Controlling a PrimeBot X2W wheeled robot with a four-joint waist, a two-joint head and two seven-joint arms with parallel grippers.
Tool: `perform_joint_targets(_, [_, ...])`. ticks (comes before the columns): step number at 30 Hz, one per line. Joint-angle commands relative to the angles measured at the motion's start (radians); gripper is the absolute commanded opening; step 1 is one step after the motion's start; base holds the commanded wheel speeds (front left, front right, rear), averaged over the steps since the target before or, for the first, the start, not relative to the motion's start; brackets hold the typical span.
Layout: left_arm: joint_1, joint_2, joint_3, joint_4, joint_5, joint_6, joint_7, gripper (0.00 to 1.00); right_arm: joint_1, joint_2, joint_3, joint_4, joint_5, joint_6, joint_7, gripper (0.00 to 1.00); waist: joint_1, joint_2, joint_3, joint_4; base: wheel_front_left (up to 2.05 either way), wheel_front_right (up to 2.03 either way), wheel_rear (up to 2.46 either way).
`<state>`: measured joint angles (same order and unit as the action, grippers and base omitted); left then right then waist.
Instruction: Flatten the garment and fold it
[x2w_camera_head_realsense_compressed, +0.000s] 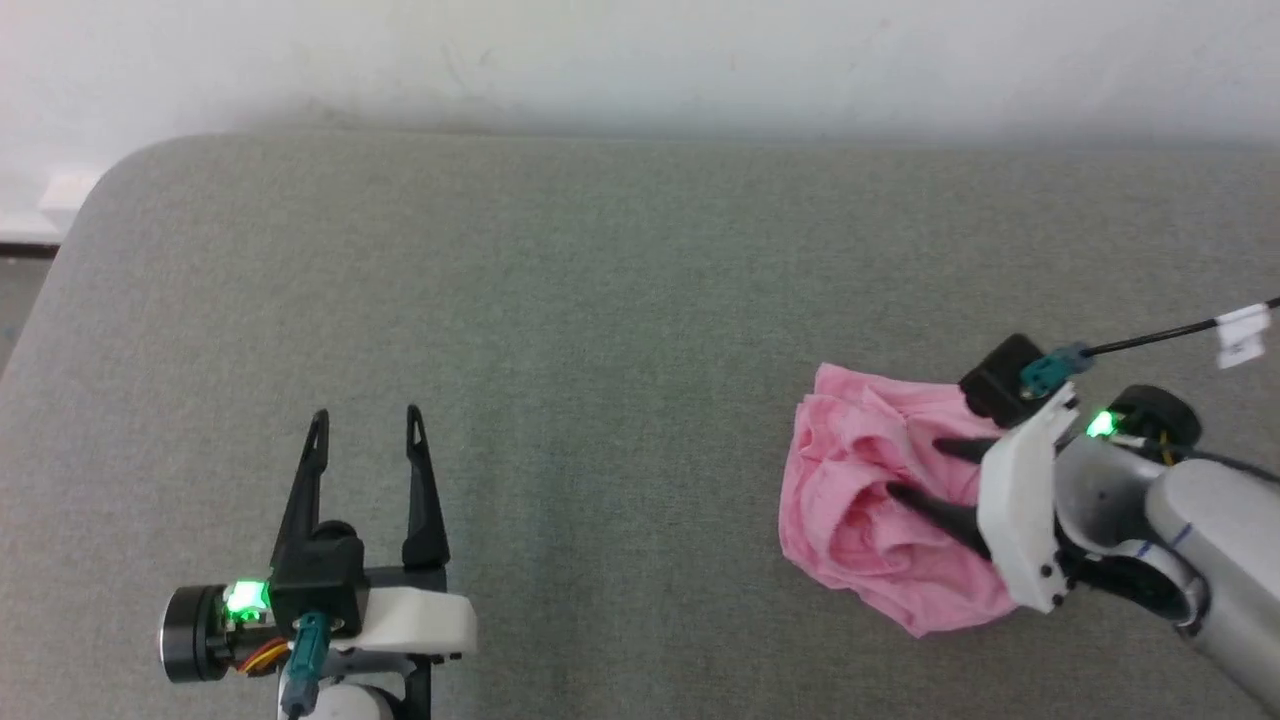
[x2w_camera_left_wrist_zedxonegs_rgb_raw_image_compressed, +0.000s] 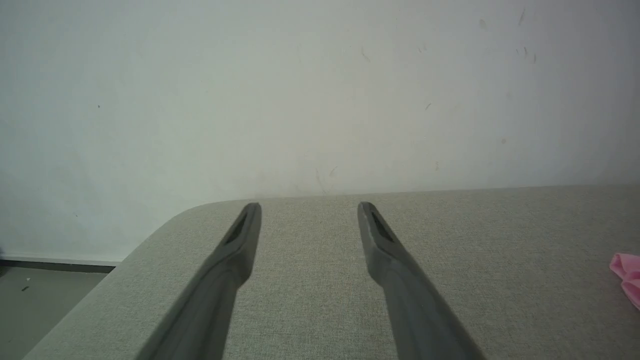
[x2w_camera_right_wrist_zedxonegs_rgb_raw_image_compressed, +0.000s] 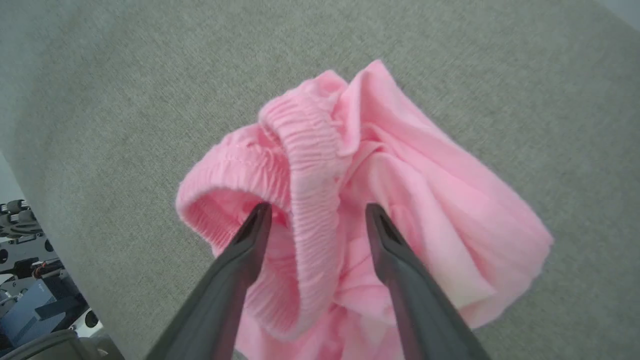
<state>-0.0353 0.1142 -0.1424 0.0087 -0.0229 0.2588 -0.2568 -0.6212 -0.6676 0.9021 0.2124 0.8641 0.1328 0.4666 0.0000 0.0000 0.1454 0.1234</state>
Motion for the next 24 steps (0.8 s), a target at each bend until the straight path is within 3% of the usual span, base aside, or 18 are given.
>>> perform_joint_targets(1, [0.013, 0.007, 0.005, 0.003, 0.014, 0.003, -0.005, 1.0, -0.019, -0.01, -0.007, -0.009, -0.002, -0.002, -0.008, 1.0, 0.0, 0.0, -0.038, -0.038, 0.0, 0.0, 0.0])
perform_joint_targets(7, [0.025, 0.024, 0.012, 0.007, 0.015, -0.004, -0.005, 1.0, -0.013, -0.085, -0.108, -0.14, -0.046, -0.002, -0.128, 1.0, 0.0, 0.0, -0.072, -0.082, 0.0, 0.0, 0.0])
perform_joint_targets(11, [0.022, 0.031, 0.019, 0.007, 0.013, -0.005, -0.005, 1.0, 0.026, -0.07, -0.262, -0.151, -0.128, -0.002, -0.277, 1.0, 0.0, 0.0, -0.083, -0.104, 0.0, 0.0, 0.0])
perform_joint_targets(16, [0.017, 0.035, 0.024, 0.005, 0.011, -0.009, -0.005, 1.0, 0.128, 0.046, -0.509, -0.099, -0.313, -0.002, -0.489, 1.0, 0.0, 0.0, -0.088, -0.121, 0.0, 0.0, 0.0])
perform_joint_targets(20, [0.015, 0.036, 0.026, 0.003, 0.01, -0.013, -0.005, 1.0, 0.238, 0.196, -0.704, -0.087, -0.478, -0.002, -0.63, 1.0, 0.0, 0.0, -0.094, -0.13, 0.0, 0.0, 0.0])
perform_joint_targets(24, [0.02, 0.036, 0.027, 0.002, 0.008, -0.018, -0.005, 1.0, 0.345, 0.337, -0.839, -0.121, -0.592, -0.002, -0.703, 1.0, 0.0, 0.0, -0.101, -0.132, 0.0, 0.0, 0.0])
